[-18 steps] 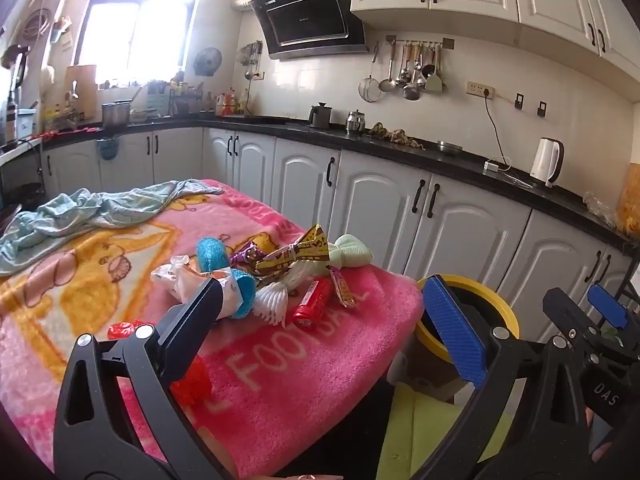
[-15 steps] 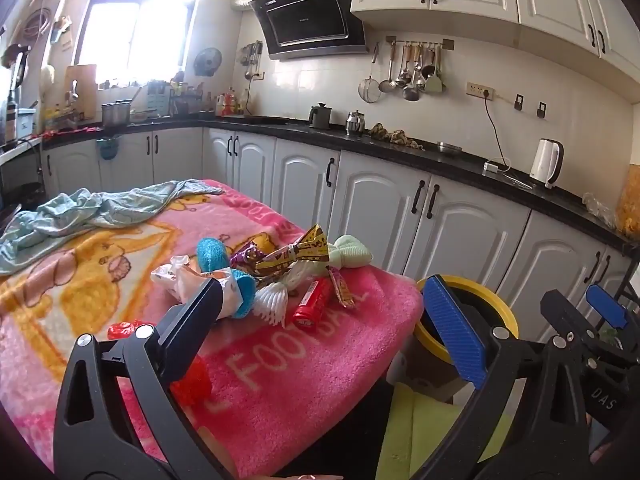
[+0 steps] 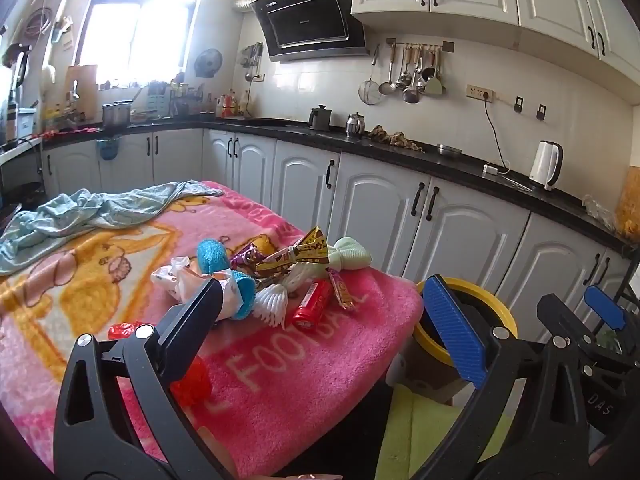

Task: Collect trash

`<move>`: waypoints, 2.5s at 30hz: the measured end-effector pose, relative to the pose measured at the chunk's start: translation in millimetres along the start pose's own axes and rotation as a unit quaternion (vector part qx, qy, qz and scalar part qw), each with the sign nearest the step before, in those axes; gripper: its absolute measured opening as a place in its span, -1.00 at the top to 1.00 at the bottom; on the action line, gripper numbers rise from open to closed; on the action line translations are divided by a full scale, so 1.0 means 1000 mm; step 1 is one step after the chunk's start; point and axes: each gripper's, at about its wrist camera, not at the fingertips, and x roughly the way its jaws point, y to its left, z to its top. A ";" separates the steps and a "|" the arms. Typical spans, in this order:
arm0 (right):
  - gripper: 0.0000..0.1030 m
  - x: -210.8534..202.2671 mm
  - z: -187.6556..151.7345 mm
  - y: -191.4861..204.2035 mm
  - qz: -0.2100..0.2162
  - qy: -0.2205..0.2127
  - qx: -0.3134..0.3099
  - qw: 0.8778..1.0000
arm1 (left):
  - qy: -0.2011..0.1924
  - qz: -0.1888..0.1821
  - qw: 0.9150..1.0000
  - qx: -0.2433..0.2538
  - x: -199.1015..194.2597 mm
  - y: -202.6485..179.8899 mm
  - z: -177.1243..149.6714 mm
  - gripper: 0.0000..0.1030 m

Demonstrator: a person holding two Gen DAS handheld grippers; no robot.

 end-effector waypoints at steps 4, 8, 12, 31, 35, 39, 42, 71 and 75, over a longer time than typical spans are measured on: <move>-0.88 0.000 0.000 0.000 0.000 -0.001 0.000 1.000 | 0.000 0.000 1.000 0.000 0.000 0.000 0.000 -0.79; -0.88 0.000 0.000 0.003 0.000 -0.002 -0.001 1.000 | 0.000 -0.001 1.000 0.000 -0.002 0.000 0.005 -0.79; -0.88 0.000 0.000 0.002 0.000 -0.002 -0.001 1.000 | -0.001 -0.001 1.000 0.000 -0.002 0.000 0.005 -0.79; -0.88 0.000 -0.001 0.002 0.000 -0.003 -0.002 1.000 | -0.002 -0.001 1.000 -0.001 -0.003 0.001 0.006 -0.79; -0.88 0.000 0.000 0.001 0.001 -0.003 -0.003 1.000 | -0.002 0.000 1.000 -0.002 -0.001 0.000 0.007 -0.79; -0.88 0.000 0.000 0.001 0.001 -0.003 -0.002 1.000 | -0.002 -0.001 1.000 -0.003 -0.002 0.000 0.008 -0.79; -0.88 0.000 0.000 0.001 0.001 -0.003 -0.002 1.000 | -0.002 0.000 1.000 -0.002 -0.002 0.000 0.010 -0.79; -0.88 0.003 0.012 0.034 0.092 0.001 -0.070 0.993 | -0.006 0.033 0.998 -0.048 -0.005 0.043 0.010 -0.79; -0.88 0.008 0.017 0.048 0.119 0.003 -0.087 0.989 | -0.007 0.049 0.996 -0.069 -0.007 0.060 0.012 -0.79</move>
